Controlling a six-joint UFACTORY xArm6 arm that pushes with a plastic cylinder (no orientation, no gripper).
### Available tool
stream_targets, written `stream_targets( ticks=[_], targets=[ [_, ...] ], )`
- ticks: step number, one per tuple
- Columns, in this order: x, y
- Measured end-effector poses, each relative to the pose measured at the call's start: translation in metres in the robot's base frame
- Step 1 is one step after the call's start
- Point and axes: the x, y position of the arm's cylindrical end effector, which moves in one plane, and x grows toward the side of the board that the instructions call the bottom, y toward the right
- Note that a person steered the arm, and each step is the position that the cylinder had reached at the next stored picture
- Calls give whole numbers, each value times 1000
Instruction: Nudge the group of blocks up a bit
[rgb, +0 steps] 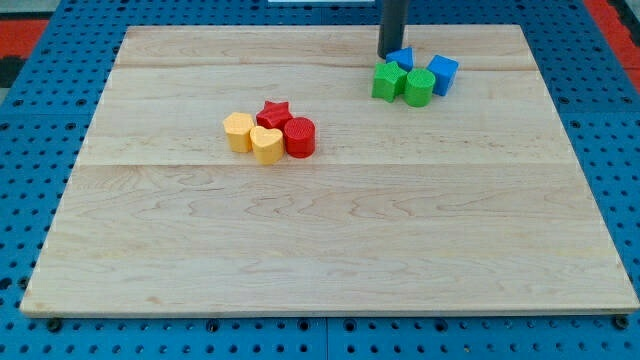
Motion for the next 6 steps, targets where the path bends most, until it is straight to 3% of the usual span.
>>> stream_targets(
  ticks=[1, 2, 3, 4, 5, 6],
  targets=[
    [1, -2],
    [-19, -56],
    [-12, -138],
    [86, -124],
    [151, -44],
    [218, -93]
  ],
)
